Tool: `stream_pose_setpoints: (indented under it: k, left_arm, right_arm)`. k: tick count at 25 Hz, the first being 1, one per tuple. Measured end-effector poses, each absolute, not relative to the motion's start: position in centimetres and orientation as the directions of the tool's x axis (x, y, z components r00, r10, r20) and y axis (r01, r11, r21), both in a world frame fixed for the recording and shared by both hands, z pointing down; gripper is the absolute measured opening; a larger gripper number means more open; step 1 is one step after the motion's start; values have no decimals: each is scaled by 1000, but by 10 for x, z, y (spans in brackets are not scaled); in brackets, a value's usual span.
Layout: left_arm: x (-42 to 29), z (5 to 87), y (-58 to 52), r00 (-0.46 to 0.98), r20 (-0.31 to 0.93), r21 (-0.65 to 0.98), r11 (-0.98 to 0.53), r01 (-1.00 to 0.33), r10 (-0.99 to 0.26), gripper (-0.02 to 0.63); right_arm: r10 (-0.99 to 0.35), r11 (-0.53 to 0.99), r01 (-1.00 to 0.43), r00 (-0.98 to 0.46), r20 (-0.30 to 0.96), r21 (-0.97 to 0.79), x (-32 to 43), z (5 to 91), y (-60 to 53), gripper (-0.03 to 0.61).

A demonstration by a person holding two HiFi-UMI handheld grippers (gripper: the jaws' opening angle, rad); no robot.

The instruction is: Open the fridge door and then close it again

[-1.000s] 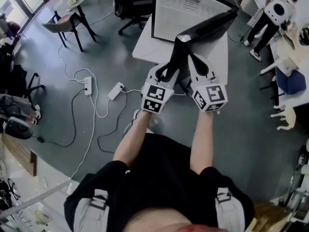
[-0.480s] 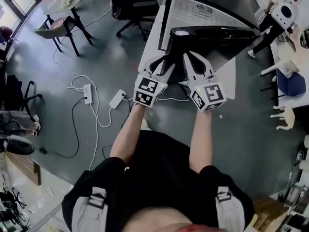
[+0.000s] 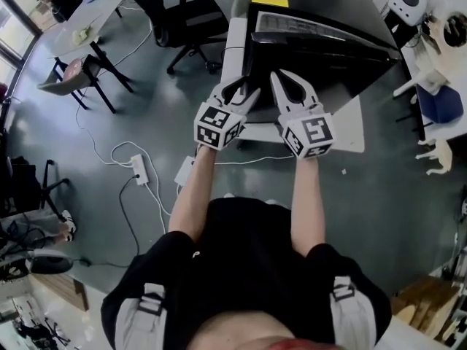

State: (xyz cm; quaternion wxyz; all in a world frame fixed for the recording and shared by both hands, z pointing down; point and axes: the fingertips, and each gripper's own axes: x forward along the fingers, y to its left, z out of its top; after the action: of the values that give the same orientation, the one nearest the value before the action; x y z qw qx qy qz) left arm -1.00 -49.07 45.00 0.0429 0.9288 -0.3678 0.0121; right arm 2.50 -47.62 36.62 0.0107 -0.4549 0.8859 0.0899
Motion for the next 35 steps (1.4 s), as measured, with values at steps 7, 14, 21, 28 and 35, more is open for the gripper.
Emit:
stream_pose_setpoints:
  k: [7, 14, 21, 28, 35]
  left_arm:
    - [-17, 452, -537, 718, 31, 139, -709, -692, -695, 160]
    - [-18, 454, -570, 666, 44, 175, -650, -739, -745, 138]
    - [-20, 448, -565, 605, 55, 212, -583, -784, -794, 116]
    - [-9, 416, -544, 559, -21, 209, -550, -809, -829, 4]
    - [1, 426, -527, 486, 26, 179, -474, -862, -874, -2]
  right_arm:
    - [-853, 506, -848, -519, -56, 154, 23, 365, -519, -5]
    - [-873, 481, -864, -488, -12, 147, 35, 373, -547, -5]
    - [-858, 505, -849, -513, -14, 154, 40, 378, -550, -5]
    - [-886, 463, -880, -464, 12, 103, 79, 394, -534, -5]
    - [-940, 339, -939, -340, -1, 47, 145, 405, -508, -5]
